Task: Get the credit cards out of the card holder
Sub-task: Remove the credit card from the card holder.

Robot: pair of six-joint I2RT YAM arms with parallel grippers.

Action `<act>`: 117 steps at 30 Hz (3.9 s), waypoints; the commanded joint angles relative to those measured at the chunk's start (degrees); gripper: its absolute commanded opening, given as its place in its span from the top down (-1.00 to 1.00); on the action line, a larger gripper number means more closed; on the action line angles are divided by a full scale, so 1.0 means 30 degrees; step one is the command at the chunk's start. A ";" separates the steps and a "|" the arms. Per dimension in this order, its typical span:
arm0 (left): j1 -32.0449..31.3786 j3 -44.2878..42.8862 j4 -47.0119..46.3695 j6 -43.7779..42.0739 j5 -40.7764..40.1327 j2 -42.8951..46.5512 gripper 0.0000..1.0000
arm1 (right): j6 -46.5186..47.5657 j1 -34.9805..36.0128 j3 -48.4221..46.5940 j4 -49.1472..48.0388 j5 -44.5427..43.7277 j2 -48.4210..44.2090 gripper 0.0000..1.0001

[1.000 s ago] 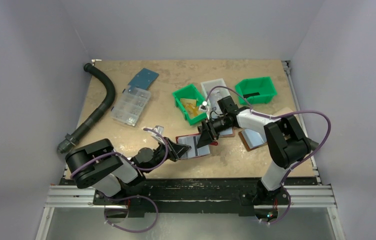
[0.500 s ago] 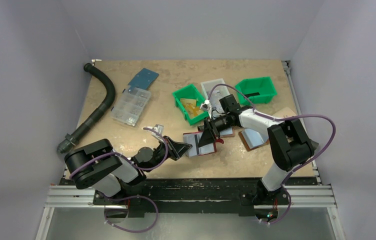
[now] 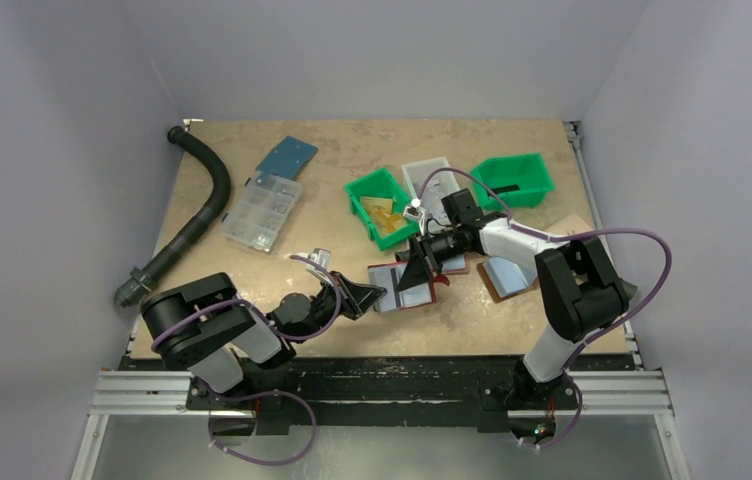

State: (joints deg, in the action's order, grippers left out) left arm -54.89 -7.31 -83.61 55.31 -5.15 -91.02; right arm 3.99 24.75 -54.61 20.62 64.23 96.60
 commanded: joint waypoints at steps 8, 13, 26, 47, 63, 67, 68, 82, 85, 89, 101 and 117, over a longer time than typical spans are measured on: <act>-0.0440 -0.0202 -0.4569 0.0060 -0.0230 0.0073 1.00 | -0.0603 0.0410 -0.0196 -0.1591 0.2615 -0.1185 1.00; -0.0425 0.0121 -0.3400 -0.0128 -0.0533 0.0839 0.79 | -0.0430 0.0333 -0.0140 -0.1589 0.2485 -0.1281 1.00; -0.0217 0.0080 0.1992 -0.1126 -0.0231 0.4393 0.47 | -0.0030 0.0040 -0.0106 -0.1425 0.1824 -0.1457 1.00; 0.0798 0.0122 0.5331 -0.1035 0.0965 0.6745 0.66 | 0.0921 -0.0232 -0.0224 -0.0739 0.1210 -0.1642 1.00; 0.2147 0.0940 0.4345 -0.0592 0.2769 0.5363 1.00 | 0.1843 -0.0284 -0.0205 -0.0196 0.0054 -0.0843 1.00; 0.2290 0.1381 0.3163 -0.0479 0.3027 0.4375 1.00 | 0.2927 -0.0290 -0.0398 0.0705 -0.1033 -0.0792 1.00; 0.2352 0.1485 0.2787 -0.0456 0.3121 0.4141 1.00 | 0.2993 -0.0287 -0.0400 0.0738 -0.1254 -0.0793 1.00; 0.2592 0.1586 -0.1131 -0.0799 0.4676 0.1629 1.00 | 0.5111 0.0910 -0.0836 0.2226 0.0863 -0.0273 0.64; 0.2580 0.1536 -0.1798 -0.0796 0.4810 0.1450 1.00 | 0.5329 0.0948 -0.0988 0.2487 0.1082 -0.0180 0.47; 0.2580 0.1410 -0.2581 -0.0620 0.5145 0.1354 1.00 | 0.4722 0.0954 -0.0872 0.1928 0.0464 -0.0207 0.25; 0.2565 0.1330 -0.4623 0.0147 0.5559 0.1513 1.00 | 0.4214 0.0948 -0.0898 0.1600 0.0789 -0.0318 0.02; 0.1864 0.0053 -0.4498 0.0029 0.4957 0.1386 1.00 | 0.1965 0.0948 -0.0526 -0.0043 -0.0893 -0.0558 -0.13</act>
State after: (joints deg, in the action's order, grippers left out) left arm -48.53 -4.10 -81.45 54.89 9.17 -87.05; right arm 12.23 27.70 -55.44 24.16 64.64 96.05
